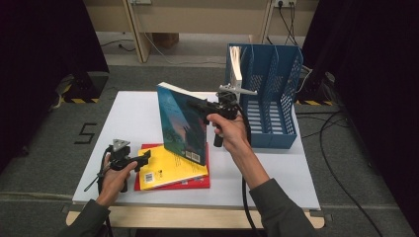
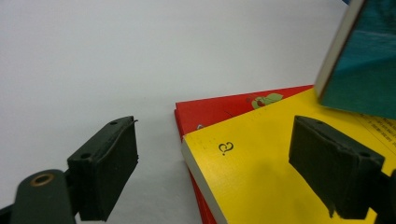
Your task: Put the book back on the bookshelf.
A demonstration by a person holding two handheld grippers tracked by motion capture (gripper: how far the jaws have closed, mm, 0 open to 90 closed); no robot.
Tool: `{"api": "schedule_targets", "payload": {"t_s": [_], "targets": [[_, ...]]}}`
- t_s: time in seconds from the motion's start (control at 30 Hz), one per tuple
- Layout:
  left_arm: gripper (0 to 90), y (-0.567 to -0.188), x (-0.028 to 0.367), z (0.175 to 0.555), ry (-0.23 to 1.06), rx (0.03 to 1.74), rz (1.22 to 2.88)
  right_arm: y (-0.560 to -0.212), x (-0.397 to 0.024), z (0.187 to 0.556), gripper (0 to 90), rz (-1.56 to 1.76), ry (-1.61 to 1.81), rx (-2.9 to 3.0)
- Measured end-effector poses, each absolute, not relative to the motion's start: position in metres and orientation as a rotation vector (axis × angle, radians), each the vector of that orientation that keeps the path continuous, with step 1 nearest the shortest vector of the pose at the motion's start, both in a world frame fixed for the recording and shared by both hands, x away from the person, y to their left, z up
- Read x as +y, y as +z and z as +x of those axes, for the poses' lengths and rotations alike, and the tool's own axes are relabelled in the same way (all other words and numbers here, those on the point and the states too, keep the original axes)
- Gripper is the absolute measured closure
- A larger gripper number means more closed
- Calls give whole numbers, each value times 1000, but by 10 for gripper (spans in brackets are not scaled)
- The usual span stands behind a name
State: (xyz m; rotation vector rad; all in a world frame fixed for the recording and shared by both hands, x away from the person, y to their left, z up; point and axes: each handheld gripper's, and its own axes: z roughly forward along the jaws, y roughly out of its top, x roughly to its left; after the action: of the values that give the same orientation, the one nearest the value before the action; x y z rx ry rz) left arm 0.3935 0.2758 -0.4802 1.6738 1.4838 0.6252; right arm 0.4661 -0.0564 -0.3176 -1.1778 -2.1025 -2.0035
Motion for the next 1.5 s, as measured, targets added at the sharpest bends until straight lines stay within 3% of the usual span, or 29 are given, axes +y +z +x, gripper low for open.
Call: {"api": "schedule_targets", "payload": {"t_s": [0.83, 0.9, 1.07, 1.2, 1.5], "targets": [[125, -492, 320, 414, 585, 1651, 1574, -258, -180, 433, 706, -1449, -2108, -2133], [178, -495, 323, 416, 641, 1658, 1614, -252, -188, 429, 706, -1464, -2128, -2130], [150, -500, 326, 419, 619, 1664, 1659, -236, -210, 423, 707, -1529, -2177, -2104], [140, -503, 321, 420, 677, 1642, 1725, -228, -223, 426, 709, -1588, -2193, -2106], [128, -503, 318, 421, 695, 1639, 1761, -213, -252, 449, 708, -1774, -2246, -2020]]}}
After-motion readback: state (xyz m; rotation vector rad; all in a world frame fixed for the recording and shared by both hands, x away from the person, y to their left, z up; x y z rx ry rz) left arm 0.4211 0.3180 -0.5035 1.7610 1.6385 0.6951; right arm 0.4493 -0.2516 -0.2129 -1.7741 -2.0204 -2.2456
